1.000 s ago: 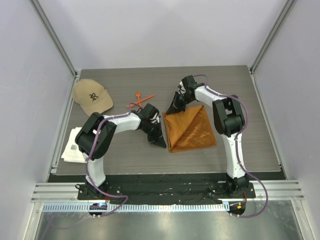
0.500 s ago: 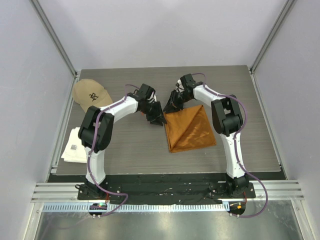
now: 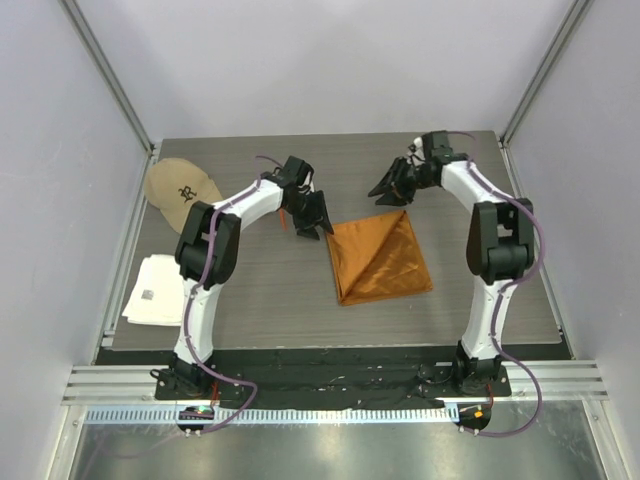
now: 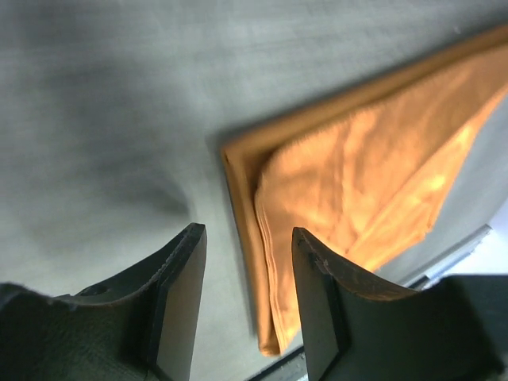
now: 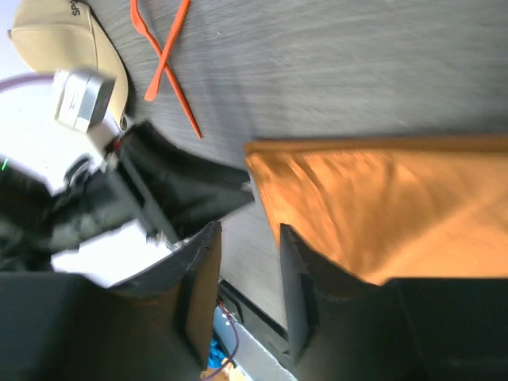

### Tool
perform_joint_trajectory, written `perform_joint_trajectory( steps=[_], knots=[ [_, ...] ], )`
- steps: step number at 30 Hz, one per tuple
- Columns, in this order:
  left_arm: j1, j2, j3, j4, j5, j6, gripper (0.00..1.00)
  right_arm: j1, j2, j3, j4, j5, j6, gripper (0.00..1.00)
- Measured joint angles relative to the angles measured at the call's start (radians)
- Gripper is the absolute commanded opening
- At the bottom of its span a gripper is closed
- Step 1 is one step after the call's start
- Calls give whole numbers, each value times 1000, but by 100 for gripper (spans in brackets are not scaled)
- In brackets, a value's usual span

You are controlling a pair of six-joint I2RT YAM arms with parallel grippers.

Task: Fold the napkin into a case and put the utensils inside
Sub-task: Smooth out the upper triangle-folded napkin at the center of the board.

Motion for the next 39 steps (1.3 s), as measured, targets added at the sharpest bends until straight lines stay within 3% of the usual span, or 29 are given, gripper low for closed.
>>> perform_joint_trajectory(
  steps=[5, 11, 16, 24, 29, 34, 39],
  knots=[
    [0, 71, 78, -11, 4, 6, 46, -58, -107, -134, -6, 6, -50, 23],
    [1, 103, 124, -12, -5, 6, 35, -94, -108, -205, -27, 8, -102, 16],
    [6, 109, 124, -18, -10, 7, 22, -131, -72, -198, -20, 7, -140, 12],
    [12, 126, 149, -49, -19, 28, 15, -182, 68, -161, 23, -3, -171, 6],
    [12, 129, 156, -57, -17, 37, 17, -201, 98, -153, 38, -23, -171, 6],
    [12, 136, 185, -86, -13, 56, 42, -207, 79, -162, 57, -38, -156, 7],
    [13, 132, 217, -134, -48, 91, 48, -207, 30, -191, 77, -53, -140, 7]
  ],
)
